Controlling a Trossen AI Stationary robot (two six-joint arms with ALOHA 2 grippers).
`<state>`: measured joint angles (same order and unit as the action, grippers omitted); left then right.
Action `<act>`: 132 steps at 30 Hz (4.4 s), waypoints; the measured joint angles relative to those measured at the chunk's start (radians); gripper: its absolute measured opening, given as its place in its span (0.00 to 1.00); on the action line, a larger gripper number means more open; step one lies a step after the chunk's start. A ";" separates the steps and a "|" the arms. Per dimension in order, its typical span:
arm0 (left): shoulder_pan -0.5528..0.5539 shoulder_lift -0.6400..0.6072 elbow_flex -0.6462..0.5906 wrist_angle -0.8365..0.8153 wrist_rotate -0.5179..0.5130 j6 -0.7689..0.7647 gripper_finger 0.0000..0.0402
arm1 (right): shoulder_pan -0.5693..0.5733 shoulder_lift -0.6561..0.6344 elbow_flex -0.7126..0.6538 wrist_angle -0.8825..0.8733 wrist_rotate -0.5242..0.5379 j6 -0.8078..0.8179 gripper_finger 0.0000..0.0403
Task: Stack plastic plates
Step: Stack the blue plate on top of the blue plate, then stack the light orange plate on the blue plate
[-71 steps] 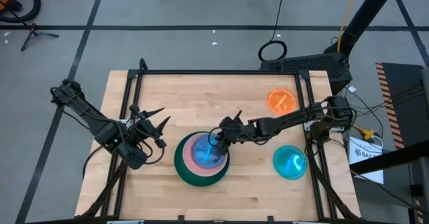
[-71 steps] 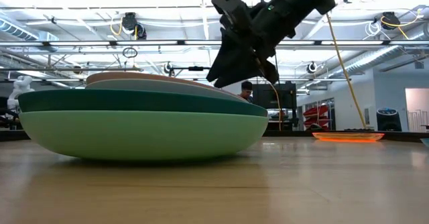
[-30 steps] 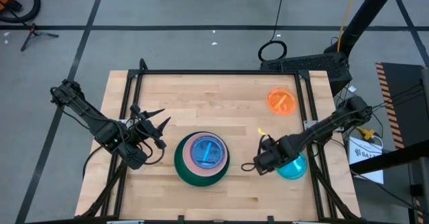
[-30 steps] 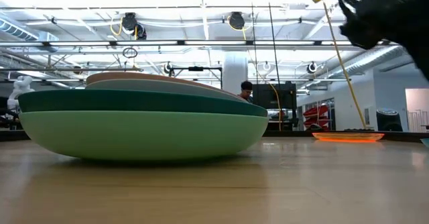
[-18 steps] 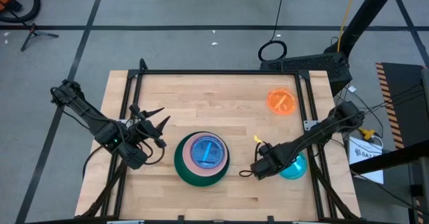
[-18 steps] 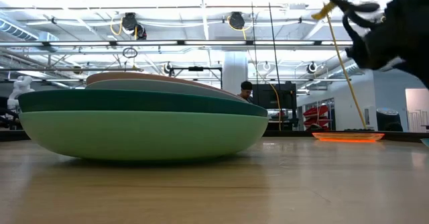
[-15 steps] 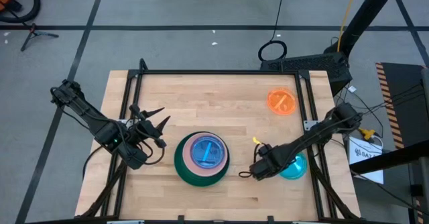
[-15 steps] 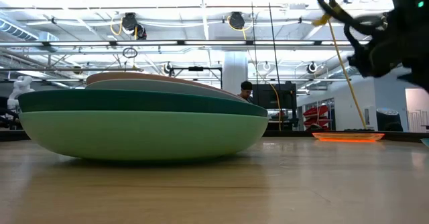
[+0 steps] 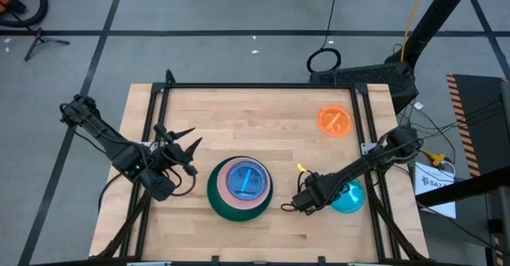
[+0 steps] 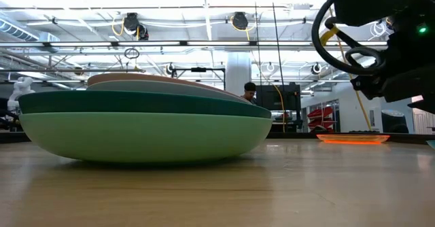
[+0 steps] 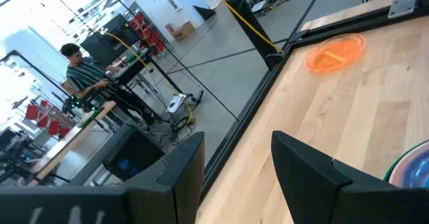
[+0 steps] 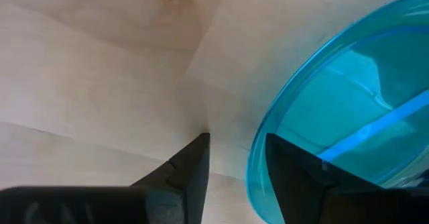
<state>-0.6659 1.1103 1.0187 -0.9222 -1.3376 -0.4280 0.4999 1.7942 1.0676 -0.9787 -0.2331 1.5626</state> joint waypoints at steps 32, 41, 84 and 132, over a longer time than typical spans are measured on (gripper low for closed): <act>0.000 0.000 0.000 0.007 0.007 -0.053 0.45 | -0.014 0.001 0.235 -0.230 0.131 -0.177 0.01; 0.000 0.000 0.000 0.007 0.021 -0.062 0.45 | -0.053 -0.001 0.471 -0.351 0.464 -0.439 0.00; -0.223 0.184 0.000 0.008 0.108 -0.757 0.45 | -0.091 0.204 0.526 0.242 0.570 -1.810 0.01; -0.201 0.208 0.000 0.004 0.096 -0.639 0.45 | -0.308 0.099 0.617 -0.316 0.570 -1.526 0.41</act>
<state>-0.8668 1.3182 1.0183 -0.9185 -1.2418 -1.0670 0.1921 1.8931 1.6849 -1.2949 0.3366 0.0368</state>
